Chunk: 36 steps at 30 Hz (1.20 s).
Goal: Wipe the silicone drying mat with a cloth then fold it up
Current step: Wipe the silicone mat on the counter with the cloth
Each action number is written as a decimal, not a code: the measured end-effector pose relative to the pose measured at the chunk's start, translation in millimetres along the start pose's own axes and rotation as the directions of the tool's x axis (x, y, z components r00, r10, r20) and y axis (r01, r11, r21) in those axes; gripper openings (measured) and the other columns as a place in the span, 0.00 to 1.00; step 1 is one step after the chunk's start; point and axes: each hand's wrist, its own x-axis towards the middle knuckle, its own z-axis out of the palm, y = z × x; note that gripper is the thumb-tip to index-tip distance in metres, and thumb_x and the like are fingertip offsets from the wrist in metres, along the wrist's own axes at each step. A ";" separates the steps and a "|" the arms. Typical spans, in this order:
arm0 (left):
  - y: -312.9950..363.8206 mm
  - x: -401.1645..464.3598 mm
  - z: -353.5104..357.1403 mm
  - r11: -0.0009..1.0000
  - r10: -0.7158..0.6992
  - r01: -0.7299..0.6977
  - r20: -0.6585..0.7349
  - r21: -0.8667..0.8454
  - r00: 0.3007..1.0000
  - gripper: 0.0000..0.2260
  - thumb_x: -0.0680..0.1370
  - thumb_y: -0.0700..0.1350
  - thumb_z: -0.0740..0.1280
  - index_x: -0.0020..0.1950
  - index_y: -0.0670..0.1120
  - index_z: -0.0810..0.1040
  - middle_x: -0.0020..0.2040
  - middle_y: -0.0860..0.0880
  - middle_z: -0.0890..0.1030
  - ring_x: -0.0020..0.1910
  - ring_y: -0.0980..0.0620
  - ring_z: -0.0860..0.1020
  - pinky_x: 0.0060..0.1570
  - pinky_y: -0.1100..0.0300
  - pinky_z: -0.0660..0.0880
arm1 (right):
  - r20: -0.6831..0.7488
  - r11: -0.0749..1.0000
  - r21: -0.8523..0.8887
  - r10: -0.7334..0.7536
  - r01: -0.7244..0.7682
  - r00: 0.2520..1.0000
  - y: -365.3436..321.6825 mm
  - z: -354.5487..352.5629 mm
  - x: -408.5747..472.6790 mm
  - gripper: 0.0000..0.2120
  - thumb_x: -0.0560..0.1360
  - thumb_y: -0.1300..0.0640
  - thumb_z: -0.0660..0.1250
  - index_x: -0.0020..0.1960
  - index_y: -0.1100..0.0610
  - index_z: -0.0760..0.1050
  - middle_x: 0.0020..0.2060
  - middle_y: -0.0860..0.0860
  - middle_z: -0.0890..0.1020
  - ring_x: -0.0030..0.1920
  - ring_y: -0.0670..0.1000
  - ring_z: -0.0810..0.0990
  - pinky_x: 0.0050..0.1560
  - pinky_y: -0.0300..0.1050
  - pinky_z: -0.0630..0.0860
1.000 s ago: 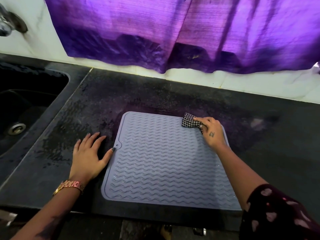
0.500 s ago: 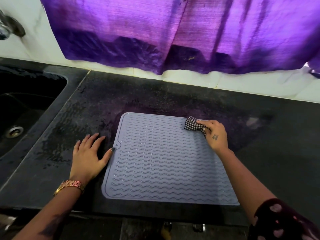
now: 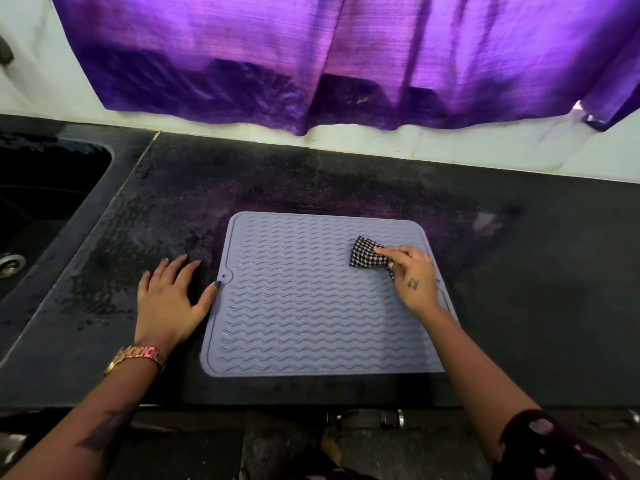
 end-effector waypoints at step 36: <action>-2.0 -1.6 2.6 0.999 0.031 -0.031 0.015 -0.010 0.999 0.40 0.69 0.70 0.45 0.71 0.45 0.68 0.74 0.43 0.65 0.74 0.41 0.57 0.72 0.44 0.49 | -0.136 0.988 -0.041 -0.156 0.152 0.978 -21.1 -20.6 -159.3 0.21 0.71 0.68 0.61 0.57 0.50 0.80 0.53 0.53 0.79 0.52 0.54 0.75 0.51 0.49 0.71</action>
